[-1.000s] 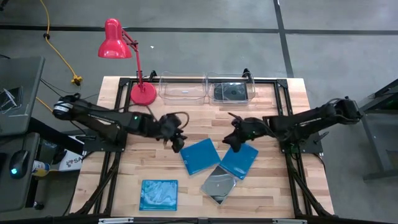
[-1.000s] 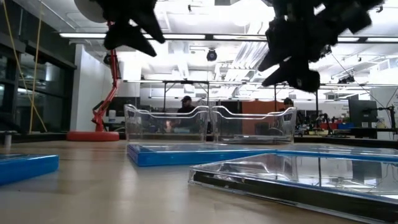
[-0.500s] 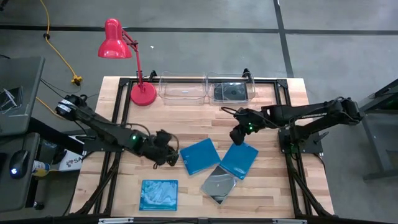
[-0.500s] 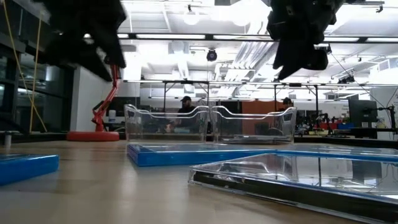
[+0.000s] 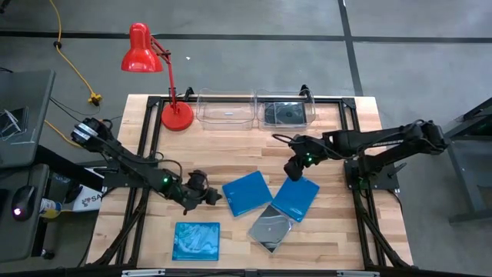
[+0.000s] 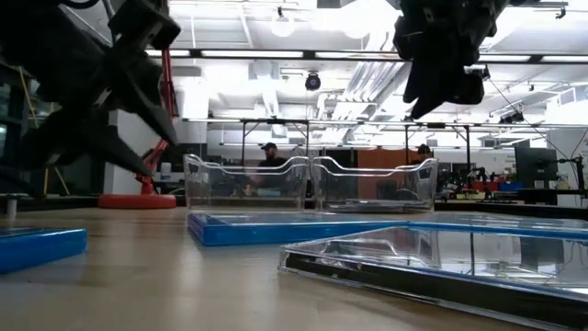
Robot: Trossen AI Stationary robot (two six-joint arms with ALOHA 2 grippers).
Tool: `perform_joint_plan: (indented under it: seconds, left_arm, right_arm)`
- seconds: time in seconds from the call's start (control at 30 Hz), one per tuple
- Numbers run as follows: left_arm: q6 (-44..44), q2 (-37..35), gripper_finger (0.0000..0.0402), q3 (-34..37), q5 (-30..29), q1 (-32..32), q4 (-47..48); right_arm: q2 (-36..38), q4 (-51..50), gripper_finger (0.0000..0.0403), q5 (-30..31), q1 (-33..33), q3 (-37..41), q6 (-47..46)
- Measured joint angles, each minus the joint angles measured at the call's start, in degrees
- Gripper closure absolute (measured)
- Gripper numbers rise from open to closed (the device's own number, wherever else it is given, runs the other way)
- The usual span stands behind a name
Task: Pick & place jewel cases by type
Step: Put the top left blue cd case into the left transparent bin
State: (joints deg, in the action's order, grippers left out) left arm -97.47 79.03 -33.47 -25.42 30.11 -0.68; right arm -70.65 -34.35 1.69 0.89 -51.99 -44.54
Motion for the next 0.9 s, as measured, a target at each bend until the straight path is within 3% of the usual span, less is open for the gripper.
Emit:
perform_joint_plan:
  seconds: [0.4, 0.9]
  left_arm:
    - [-3.63, 1.29, 0.022, 0.01, 1.26, -0.98, 2.18]
    - [-4.35, 13.08, 0.022, -0.21, 2.99, -2.01, -13.7]
  right_arm:
    - [-10.48, 8.16, 0.0229, -2.47, -0.14, 0.0, 1.07]
    - [-19.28, 18.38, 0.0186, -7.98, -0.52, -0.02, -1.5]
